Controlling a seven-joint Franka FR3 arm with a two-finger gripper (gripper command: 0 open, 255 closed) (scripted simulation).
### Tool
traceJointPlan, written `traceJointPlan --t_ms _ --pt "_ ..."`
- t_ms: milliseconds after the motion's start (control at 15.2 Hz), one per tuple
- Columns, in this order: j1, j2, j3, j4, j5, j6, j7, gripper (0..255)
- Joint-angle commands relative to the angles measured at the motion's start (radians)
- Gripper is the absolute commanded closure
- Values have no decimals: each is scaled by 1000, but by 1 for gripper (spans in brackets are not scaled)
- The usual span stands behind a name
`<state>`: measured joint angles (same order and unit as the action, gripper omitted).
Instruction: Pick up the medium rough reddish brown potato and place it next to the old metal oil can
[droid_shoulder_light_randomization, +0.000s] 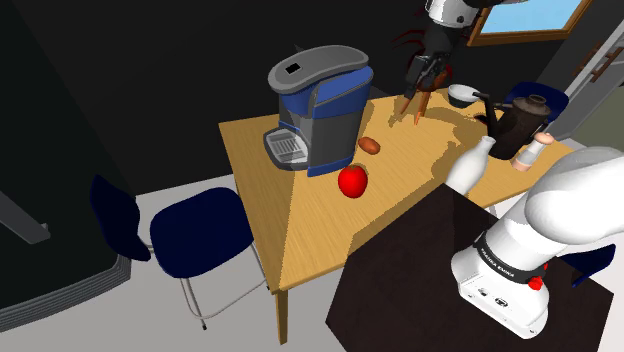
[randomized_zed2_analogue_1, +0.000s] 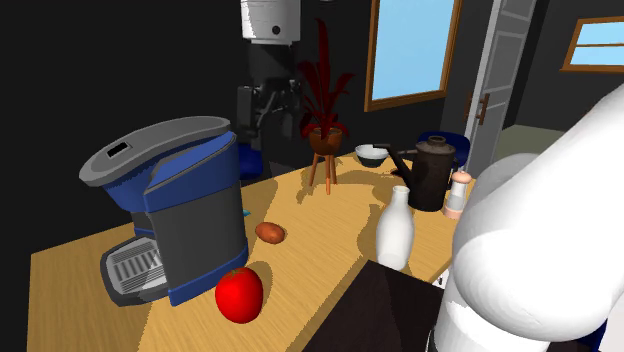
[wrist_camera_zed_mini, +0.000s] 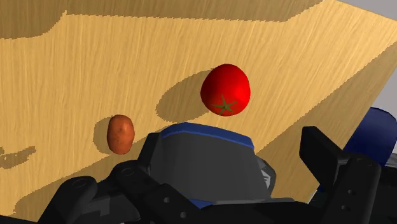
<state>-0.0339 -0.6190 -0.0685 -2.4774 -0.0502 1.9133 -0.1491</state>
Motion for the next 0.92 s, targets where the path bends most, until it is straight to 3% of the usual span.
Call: traceJointPlan --t_ms 0,858 --pt "-12 50 -13 -19 -10 76 0 0" --pt "-65 489 -84 6 -26 518 8 0"
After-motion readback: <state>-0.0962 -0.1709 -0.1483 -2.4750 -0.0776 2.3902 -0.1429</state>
